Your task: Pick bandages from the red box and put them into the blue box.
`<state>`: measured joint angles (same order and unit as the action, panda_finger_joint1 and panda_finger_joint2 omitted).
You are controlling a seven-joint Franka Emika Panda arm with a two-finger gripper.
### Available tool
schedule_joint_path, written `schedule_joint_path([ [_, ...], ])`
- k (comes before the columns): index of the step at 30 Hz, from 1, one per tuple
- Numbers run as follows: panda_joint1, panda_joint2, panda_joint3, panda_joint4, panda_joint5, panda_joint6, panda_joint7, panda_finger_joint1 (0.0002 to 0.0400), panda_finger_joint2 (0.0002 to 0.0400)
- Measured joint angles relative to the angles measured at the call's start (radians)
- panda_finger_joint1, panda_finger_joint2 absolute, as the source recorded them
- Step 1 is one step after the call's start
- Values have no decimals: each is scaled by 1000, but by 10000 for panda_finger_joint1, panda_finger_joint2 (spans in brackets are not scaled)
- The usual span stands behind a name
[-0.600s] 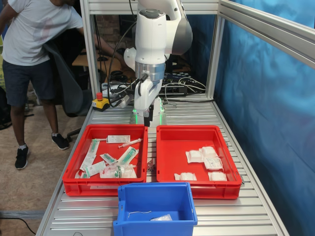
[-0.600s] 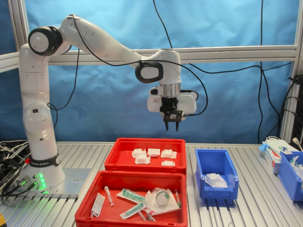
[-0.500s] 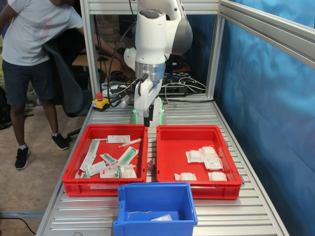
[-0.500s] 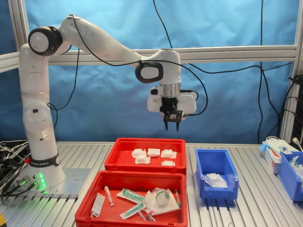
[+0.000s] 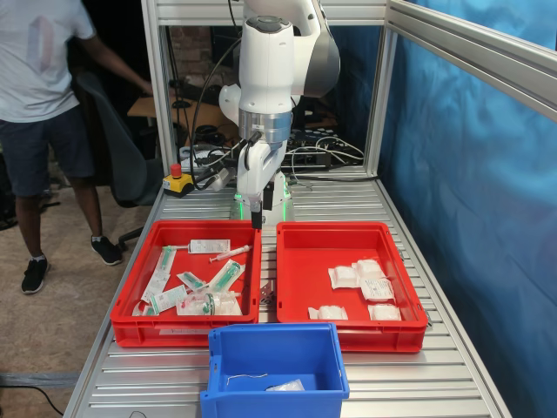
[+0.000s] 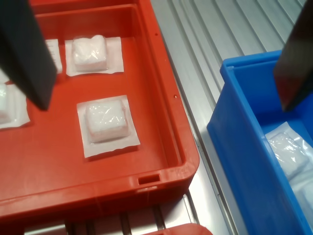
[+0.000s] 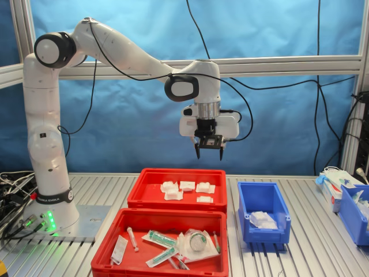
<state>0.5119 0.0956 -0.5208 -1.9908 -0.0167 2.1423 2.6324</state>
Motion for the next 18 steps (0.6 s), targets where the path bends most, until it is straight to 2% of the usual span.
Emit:
schedule_joint_path([
  [1,0,0,0,0,0,0,0,347,347],
  [2,0,0,0,0,0,0,0,388,388],
  [18,0,0,0,0,0,0,0,400,400],
])
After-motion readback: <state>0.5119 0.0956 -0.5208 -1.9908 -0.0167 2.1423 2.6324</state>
